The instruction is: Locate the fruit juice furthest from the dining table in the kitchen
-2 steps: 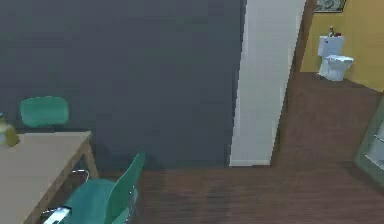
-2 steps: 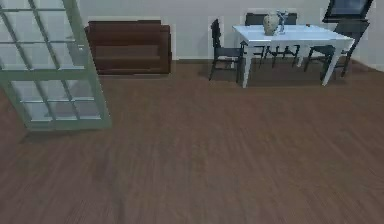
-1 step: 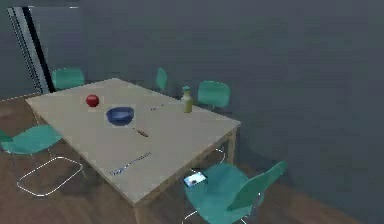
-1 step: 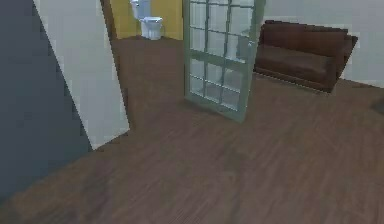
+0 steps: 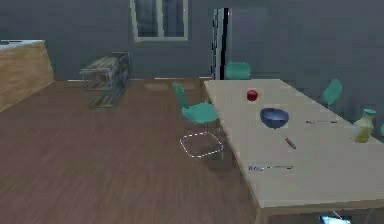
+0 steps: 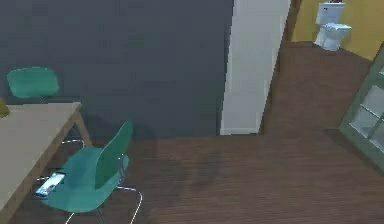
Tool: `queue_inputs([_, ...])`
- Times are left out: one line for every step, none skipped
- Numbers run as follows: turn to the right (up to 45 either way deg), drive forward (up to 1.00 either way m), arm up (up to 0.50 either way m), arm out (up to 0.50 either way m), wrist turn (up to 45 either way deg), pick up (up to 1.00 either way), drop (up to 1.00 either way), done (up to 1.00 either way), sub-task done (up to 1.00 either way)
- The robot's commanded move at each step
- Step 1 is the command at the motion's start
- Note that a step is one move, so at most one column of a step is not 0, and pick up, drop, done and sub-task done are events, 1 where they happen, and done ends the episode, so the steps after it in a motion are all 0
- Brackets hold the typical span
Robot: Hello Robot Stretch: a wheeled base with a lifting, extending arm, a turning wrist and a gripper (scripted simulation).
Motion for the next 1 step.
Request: queue_inputs([-45.0,0.0,0.0,0.0,0.0,0.0,0.0,0.0,0.0])
